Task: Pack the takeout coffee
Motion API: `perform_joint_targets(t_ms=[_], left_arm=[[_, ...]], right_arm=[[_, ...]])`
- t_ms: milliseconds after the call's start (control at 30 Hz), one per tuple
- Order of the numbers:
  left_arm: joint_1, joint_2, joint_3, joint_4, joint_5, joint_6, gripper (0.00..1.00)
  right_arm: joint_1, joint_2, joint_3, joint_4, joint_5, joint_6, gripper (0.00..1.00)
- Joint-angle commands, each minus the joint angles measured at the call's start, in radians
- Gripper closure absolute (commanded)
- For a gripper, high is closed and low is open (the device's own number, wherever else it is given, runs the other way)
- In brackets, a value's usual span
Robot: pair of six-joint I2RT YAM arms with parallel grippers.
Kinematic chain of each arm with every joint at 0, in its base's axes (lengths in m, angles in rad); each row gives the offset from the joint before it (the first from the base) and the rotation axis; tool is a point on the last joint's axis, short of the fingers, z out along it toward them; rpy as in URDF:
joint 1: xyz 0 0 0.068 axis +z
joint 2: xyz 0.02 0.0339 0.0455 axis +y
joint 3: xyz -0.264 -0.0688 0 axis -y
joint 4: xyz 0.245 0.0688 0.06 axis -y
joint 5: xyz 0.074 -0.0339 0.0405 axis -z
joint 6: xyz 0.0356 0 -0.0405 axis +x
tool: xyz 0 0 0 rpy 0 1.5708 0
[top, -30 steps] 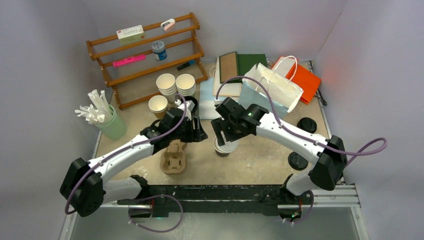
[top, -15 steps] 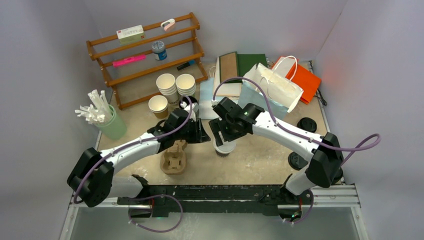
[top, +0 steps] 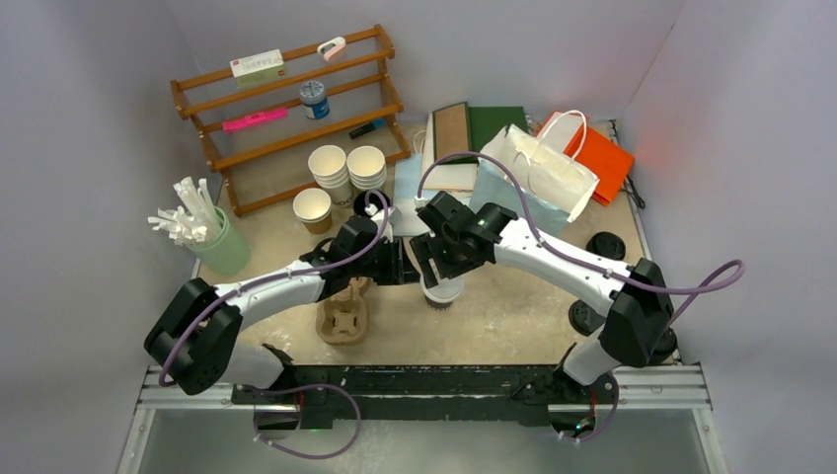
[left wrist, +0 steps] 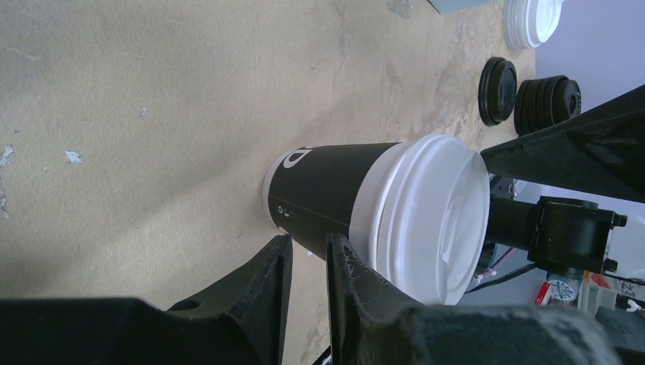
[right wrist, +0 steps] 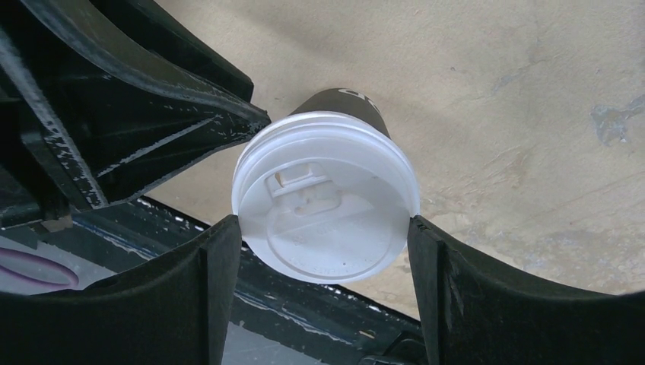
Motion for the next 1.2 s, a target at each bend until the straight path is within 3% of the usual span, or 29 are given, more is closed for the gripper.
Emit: perform_joint_targets(t_ms=[0,767,1167], left_arm=[[0.004,0.013,-0.007,0.069,0.04,0.012,0.75],[0.002,0.044,-0.018,0.109,0.057,-0.001,0.75],[0.004,-0.118,0.013,-0.118,-0.098,-0.032,0.73]], right_arm=[[0.005,0.012,0.047,-0.001,-0.006,-0.027,0.4],[0.006,0.071,0.055,-0.027,-0.001,-0.068,0.39],[0.007,0.084,0.036,-0.027,0.005,-0.081,0.39]])
